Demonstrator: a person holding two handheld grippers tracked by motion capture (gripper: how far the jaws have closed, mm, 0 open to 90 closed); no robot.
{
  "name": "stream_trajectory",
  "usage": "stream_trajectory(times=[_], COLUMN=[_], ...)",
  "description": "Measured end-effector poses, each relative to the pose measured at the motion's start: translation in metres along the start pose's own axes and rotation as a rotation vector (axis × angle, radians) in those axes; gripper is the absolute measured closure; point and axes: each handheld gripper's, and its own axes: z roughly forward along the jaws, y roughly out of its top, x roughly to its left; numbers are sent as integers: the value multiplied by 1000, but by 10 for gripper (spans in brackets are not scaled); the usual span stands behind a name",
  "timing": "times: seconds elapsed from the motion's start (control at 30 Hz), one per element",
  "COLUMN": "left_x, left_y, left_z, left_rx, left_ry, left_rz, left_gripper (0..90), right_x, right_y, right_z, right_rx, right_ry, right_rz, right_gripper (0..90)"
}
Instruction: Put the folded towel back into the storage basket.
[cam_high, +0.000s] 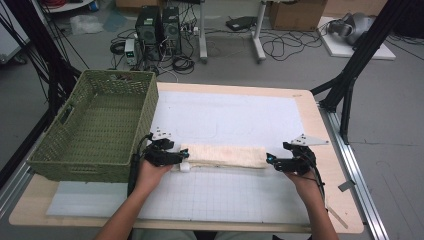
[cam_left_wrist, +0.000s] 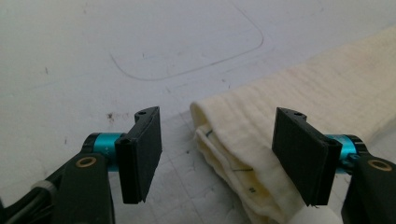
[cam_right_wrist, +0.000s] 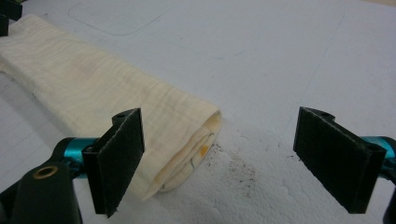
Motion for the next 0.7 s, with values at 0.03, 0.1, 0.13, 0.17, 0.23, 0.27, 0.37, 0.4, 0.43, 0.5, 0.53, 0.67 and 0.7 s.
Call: stream_trajectory(times=[0.03,0.1,0.13,0.17,0.23,0.27,0.37,0.4,0.43,0.5,0.53,0.67,0.7], left_x=[0,-2,-3,-4,-6,-7,-8,-8,-9,-11,-12,-17,-18], left_y=[0,-1,-1,-2,-3,-4,-6,-6,-6,-6,-6,-10,-11], left_z=[0,1,2,2,4,4,4,4,4,3,3,2,2], left_rx=[13,32,45,56,81,73,68,66,70,75,76,51,50], left_ry=[-6,-17,-27,-38,-50,-43,-35,-32,-23,-9,-2,-12,-12], left_rz=[2,6,11,16,34,36,55,57,82,109,120,139,143], left_gripper=[345,365,365,384,388,388,404,422,422,448,458,595,595], right_x=[0,0,0,1,1,1,1,1,1,2,3,6,6], right_y=[0,0,0,-1,-2,-2,-3,-3,-3,-3,-3,-4,-4], right_z=[0,1,1,2,2,2,4,5,5,6,6,10,10], right_rx=[0,6,6,13,22,22,35,42,42,48,49,70,70], right_ry=[0,2,2,4,1,1,2,6,6,7,7,14,14], right_rz=[0,-4,-4,6,6,6,4,4,4,0,-5,-14,-14], right_gripper=[158,160,160,163,167,167,176,189,189,194,195,211,211])
